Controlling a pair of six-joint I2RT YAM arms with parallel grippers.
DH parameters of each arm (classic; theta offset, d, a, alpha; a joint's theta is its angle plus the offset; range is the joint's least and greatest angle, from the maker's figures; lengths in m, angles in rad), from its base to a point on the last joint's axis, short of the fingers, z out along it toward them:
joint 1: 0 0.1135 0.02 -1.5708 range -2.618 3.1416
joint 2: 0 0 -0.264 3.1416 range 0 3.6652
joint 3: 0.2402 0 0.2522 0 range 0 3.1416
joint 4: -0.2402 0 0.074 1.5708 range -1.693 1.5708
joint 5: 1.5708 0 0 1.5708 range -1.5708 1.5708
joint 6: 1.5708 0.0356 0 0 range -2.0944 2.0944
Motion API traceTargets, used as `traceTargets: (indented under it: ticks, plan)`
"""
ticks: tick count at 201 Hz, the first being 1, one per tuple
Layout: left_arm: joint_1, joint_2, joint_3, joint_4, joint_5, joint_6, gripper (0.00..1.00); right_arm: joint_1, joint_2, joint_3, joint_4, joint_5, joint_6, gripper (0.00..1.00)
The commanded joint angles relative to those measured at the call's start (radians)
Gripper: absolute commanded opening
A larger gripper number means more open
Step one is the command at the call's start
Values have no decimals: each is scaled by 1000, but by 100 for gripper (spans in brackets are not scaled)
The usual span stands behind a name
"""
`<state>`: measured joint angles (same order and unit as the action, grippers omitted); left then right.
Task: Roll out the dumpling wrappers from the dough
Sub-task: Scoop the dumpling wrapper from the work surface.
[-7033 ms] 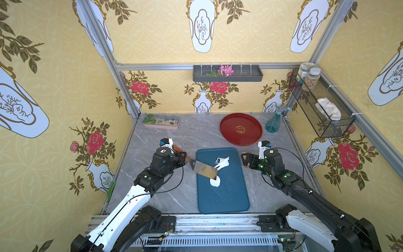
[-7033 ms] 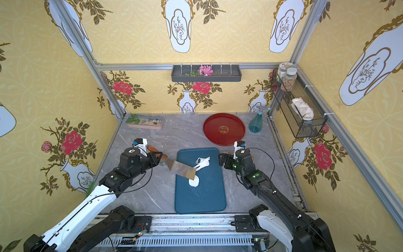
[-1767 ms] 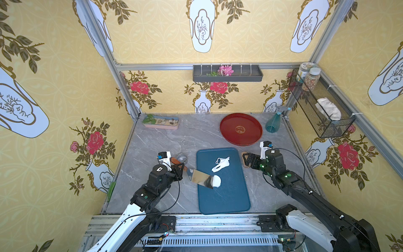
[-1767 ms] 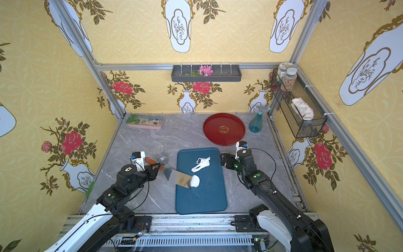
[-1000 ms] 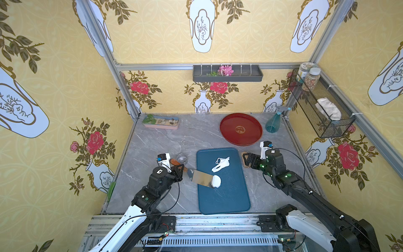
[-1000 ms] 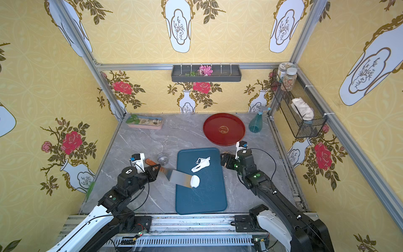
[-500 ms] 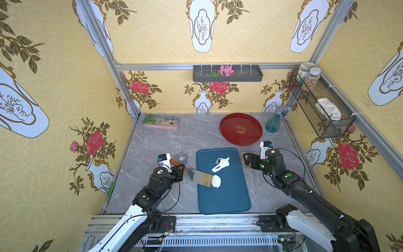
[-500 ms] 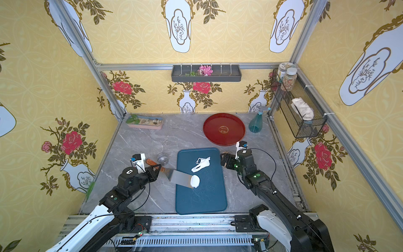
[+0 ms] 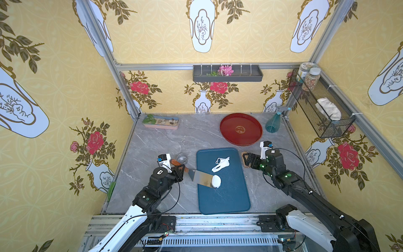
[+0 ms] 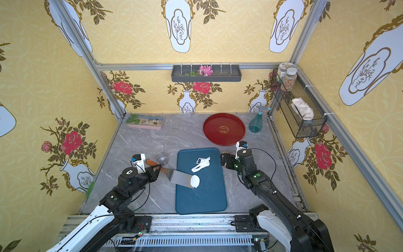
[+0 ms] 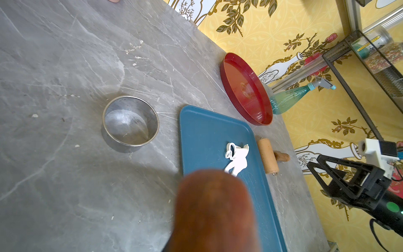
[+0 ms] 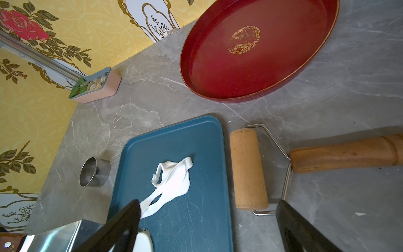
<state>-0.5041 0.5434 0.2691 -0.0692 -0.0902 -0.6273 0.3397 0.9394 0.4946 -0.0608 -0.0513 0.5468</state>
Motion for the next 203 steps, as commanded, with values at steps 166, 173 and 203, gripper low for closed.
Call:
traceTargets:
  ticks: [166,173,203]
  plan:
    - [0,-19,24,-16,37,-40,0,0,-2,-1,10,0,0,97]
    - [0,-20,24,-16,38,-39,0,0,-2,-1,10,0,0,97]
    - [0,-24,24,-12,38,-43,0,-2,-2,-1,10,1,0,97]
